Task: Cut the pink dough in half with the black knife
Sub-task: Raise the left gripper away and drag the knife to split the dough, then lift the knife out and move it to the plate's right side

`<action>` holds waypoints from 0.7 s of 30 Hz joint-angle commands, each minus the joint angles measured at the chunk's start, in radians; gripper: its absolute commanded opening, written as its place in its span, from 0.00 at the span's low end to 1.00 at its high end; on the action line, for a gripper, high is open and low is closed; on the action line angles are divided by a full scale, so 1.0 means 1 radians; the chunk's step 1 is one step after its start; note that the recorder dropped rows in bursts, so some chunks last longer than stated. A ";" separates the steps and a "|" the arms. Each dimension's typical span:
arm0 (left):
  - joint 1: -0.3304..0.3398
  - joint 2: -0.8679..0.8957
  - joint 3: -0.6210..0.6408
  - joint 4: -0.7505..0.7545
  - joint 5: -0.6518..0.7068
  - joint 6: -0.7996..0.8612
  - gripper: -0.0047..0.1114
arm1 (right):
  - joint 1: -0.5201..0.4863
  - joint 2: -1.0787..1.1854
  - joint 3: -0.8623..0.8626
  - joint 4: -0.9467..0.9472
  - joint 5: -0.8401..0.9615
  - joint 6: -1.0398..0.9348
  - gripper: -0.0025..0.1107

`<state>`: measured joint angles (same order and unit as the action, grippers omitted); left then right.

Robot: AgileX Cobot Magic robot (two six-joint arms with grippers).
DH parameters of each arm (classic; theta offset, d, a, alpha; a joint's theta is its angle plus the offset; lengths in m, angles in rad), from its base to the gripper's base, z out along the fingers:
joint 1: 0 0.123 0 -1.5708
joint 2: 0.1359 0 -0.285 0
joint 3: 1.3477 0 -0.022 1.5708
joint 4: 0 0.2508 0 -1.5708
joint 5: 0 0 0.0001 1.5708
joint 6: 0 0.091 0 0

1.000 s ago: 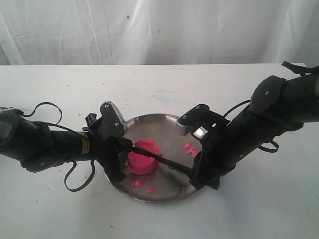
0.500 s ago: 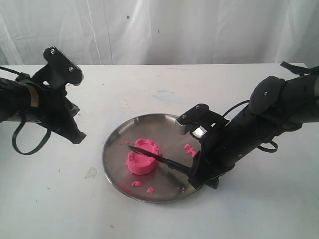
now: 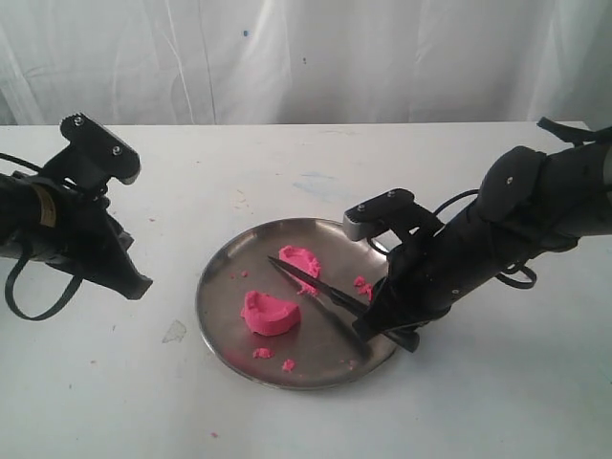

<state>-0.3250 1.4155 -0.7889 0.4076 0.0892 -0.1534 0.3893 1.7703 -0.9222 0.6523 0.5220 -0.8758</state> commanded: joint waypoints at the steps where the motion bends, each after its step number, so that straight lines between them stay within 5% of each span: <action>1: 0.003 -0.007 0.010 -0.012 -0.021 -0.009 0.04 | 0.000 -0.001 0.003 0.002 0.008 0.016 0.02; 21: 0.003 -0.007 0.010 -0.027 -0.020 -0.009 0.04 | 0.000 -0.001 -0.035 0.123 0.324 -0.195 0.02</action>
<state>-0.3250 1.4155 -0.7864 0.3942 0.0678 -0.1553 0.3893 1.7703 -0.9503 0.7349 0.8024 -1.0128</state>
